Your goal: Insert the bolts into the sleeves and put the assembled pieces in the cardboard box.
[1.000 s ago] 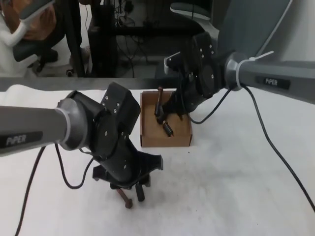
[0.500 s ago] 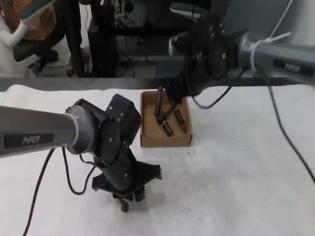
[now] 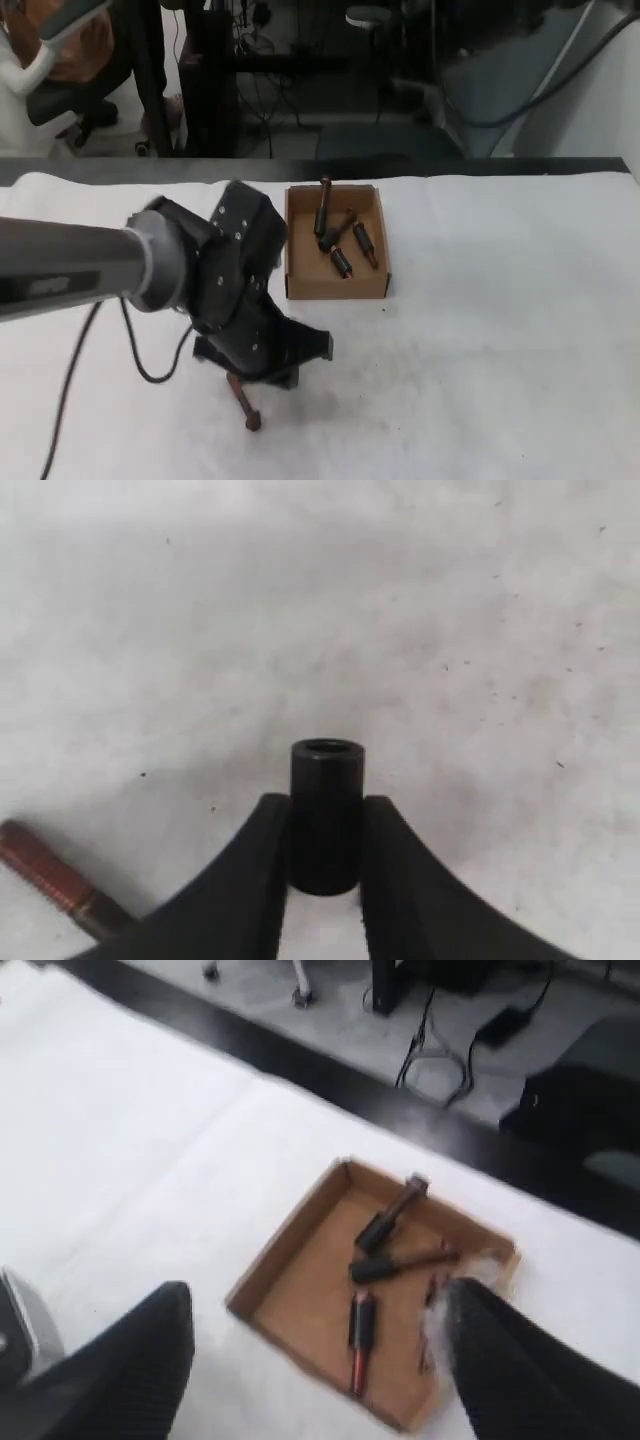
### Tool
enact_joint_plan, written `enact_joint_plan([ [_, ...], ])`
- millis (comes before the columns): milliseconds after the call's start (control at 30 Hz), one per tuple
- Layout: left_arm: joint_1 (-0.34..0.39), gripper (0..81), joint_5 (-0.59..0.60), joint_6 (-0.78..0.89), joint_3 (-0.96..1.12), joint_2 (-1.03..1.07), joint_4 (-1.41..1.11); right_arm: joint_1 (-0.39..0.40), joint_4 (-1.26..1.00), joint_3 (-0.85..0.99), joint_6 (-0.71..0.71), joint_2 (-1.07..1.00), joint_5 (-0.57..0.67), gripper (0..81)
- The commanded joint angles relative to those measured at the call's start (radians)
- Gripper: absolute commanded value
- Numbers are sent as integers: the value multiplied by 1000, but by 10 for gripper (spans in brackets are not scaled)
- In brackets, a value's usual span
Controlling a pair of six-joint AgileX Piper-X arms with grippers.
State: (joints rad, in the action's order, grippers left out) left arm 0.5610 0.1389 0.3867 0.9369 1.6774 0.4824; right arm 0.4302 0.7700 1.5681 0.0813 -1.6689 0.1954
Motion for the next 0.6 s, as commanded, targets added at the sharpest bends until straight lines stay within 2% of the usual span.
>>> enact_joint_plan([
  [0,0,17,-75,-71,-19,-131,-15,14,158,-33,47,-2,16,672],
  [100,-13,17,-147,-92,-82,-267,-15,56,158,-107,55,-2,58,672],
  [233,-49,17,-164,-101,-181,-453,-15,134,82,-221,30,-2,60,672],
  [367,-134,17,-166,-102,-297,-619,-11,233,-76,-312,-64,-13,60,672],
  [567,-261,17,-159,-154,-406,-821,98,344,-109,-274,-98,-117,49,672],
])
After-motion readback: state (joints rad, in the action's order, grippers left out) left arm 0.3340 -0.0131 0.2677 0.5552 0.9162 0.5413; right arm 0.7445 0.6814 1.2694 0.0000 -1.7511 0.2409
